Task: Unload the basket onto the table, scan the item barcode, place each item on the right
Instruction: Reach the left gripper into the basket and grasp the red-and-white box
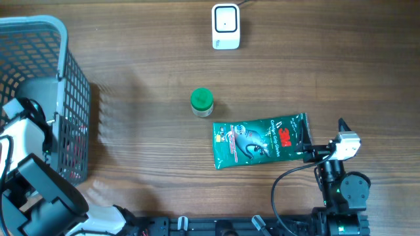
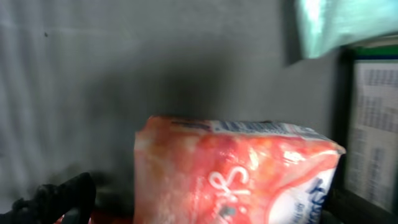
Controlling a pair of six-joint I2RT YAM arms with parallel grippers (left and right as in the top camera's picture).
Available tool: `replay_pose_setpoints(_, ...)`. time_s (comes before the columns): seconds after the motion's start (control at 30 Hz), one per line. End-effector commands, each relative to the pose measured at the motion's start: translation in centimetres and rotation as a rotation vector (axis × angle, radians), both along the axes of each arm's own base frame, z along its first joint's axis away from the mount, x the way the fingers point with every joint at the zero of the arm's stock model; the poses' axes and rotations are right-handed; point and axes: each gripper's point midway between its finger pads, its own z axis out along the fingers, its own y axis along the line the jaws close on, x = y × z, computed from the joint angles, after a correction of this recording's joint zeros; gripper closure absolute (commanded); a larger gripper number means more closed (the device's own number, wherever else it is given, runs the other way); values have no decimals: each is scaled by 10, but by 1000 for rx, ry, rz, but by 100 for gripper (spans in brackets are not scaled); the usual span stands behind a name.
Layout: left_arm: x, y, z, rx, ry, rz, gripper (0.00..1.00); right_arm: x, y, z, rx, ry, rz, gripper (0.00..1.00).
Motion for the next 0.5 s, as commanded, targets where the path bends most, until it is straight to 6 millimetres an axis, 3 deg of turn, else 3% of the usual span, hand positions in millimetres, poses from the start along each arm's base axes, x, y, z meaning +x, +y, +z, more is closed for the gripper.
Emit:
replay_pose_setpoints(0.0, -13, 6, -5, 40, 58, 16, 9, 0, -2, 2, -9, -8, -12, 0)
replay_pose_setpoints(0.07, -13, 7, -5, 42, 58, -1, 28, 0, -2, 2, -9, -8, -12, 0)
replay_pose_setpoints(0.2, -11, 9, -1, 46, 52, -2, 50, 0, -2, 2, -9, -8, -12, 0)
replay_pose_setpoints(0.33, -2, 15, 30, 74, 16, 0, 52, 0, -2, 2, -9, -8, -12, 0)
replay_pose_setpoints(0.47, 14, 20, 85, 117, -94, -3, 51, 0, -2, 2, -9, -8, -12, 0)
